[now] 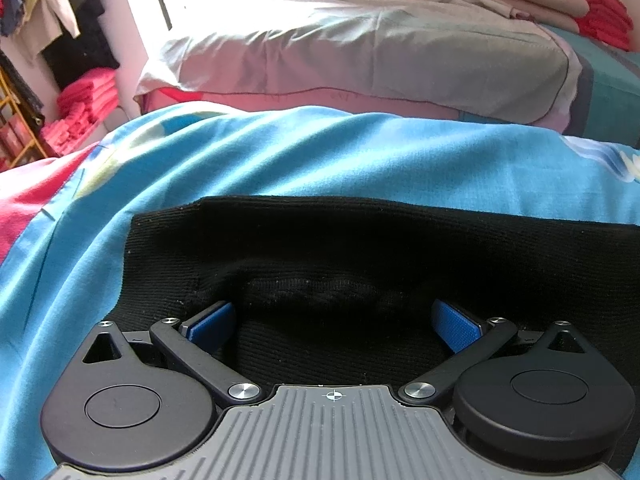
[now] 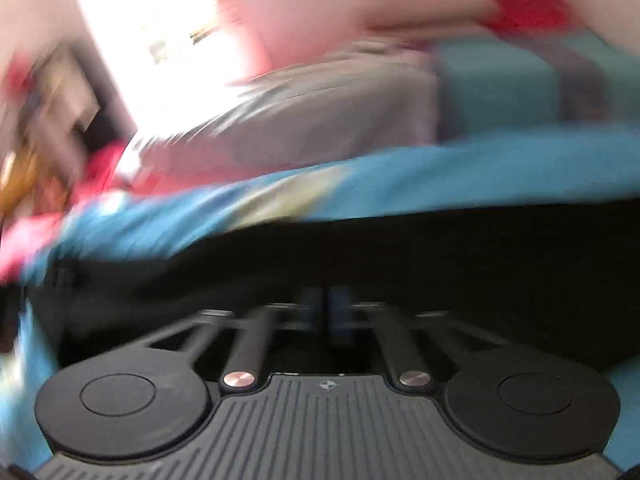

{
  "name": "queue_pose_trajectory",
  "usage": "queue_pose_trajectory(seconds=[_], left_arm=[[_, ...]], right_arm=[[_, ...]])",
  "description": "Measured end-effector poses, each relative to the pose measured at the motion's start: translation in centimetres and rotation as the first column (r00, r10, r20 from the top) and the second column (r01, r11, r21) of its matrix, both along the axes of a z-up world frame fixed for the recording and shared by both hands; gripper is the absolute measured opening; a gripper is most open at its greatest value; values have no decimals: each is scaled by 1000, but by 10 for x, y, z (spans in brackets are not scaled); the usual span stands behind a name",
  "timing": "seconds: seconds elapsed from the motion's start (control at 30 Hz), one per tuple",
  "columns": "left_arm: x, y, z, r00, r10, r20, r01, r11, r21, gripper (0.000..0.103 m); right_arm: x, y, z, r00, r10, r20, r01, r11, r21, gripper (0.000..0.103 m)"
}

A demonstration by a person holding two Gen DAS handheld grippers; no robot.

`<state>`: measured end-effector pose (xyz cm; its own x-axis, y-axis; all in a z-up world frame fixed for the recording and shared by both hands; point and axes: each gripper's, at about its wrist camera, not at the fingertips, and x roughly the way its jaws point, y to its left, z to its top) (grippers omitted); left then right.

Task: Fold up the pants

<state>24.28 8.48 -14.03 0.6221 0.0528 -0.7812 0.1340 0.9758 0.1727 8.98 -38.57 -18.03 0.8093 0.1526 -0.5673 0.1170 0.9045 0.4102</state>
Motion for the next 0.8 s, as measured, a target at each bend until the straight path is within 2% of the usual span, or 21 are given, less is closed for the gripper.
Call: queue_pose_trajectory(seconds=[0.03, 0.07, 0.1, 0.13, 0.17, 0.2, 0.27, 0.3, 0.33, 0.37, 0.4, 0.43, 0.47, 0.53, 0.6, 0.63, 0.67, 0.7, 0.73, 0.77, 0.8], left_arm=[[0, 0, 0, 1000, 0, -1, 0, 1000, 1, 103], [0, 0, 0, 1000, 1, -3, -1, 1000, 1, 103], [1, -1, 0, 1000, 3, -4, -3, 1000, 2, 103], [1, -1, 0, 1000, 5, -6, -5, 1000, 3, 103], [1, -1, 0, 1000, 7, -6, -7, 1000, 4, 103], [2, -1, 0, 1000, 8, -7, -8, 1000, 4, 103], [3, -1, 0, 1000, 10, -8, -10, 1000, 4, 103], [3, -1, 0, 1000, 11, -9, -11, 1000, 5, 103], [3, -1, 0, 1000, 13, -10, -13, 1000, 5, 103], [4, -2, 0, 1000, 15, -13, -15, 1000, 7, 103], [4, -2, 0, 1000, 18, -15, -18, 1000, 9, 103], [5, -3, 1, 1000, 21, -17, -21, 1000, 11, 103], [5, -3, 0, 1000, 23, -18, -23, 1000, 13, 103], [5, -3, 0, 999, 27, -17, -26, 1000, 16, 103], [5, -4, 0, 999, 35, -17, -35, 999, 18, 103], [4, -4, 0, 999, 39, -18, -39, 999, 21, 103], [4, -5, 0, 999, 43, -18, -42, 999, 23, 103], [4, -5, 0, 999, 47, -19, -46, 999, 24, 103], [4, -5, 0, 999, 49, -20, -49, 999, 24, 103], [4, -5, 0, 998, 51, -22, -51, 998, 26, 103], [4, -5, 1, 998, 52, -24, -52, 998, 27, 103]], right_arm=[[-7, -19, 0, 994, -111, 2, 111, 992, 57, 0], [-18, -38, 6, 976, -220, 6, 218, 972, 89, 13], [-31, -49, 16, 941, -338, 13, 337, 940, 59, 24], [-43, -53, 26, 912, -410, 29, 410, 912, 7, 44], [-56, -57, 33, 887, -459, 51, 460, 888, -3, 53], [-71, -59, 37, 851, -523, 48, 523, 852, 24, 54], [-95, -59, 33, 772, -634, -42, 635, 767, 95, 57], [-101, -63, 23, 757, -645, -106, 653, 742, 150, 58], [-102, -69, 11, 767, -623, -154, 642, 739, 205, 60], [-106, -74, 1, 774, -612, -163, 633, 739, 229, 66], [-105, -71, 0, 785, -612, -93, 616, 756, 221, 71], [-96, -71, -2, 811, -582, -65, 580, 784, 223, 78], [-90, -76, 2, 820, -572, -31, 565, 798, 212, 79], [-69, -81, -3, 838, -545, 38, 537, 834, 125, 79], [-62, -88, -7, 829, -553, 84, 543, 832, 112, 76], [-62, -91, -4, 811, -581, 70, 569, 811, 140, 68], [-53, -94, 0, 810, -585, 45, 571, 803, 170, 61], [-52, -89, 4, 831, -555, 38, 541, 822, 179, 53], [-53, -92, 10, 864, -502, 26, 490, 852, 183, 32], [-50, -91, 13, 891, -454, 15, 445, 880, 165, 21], [-45, -94, 19, 905, -425, 1, 422, 899, 113, 18]])
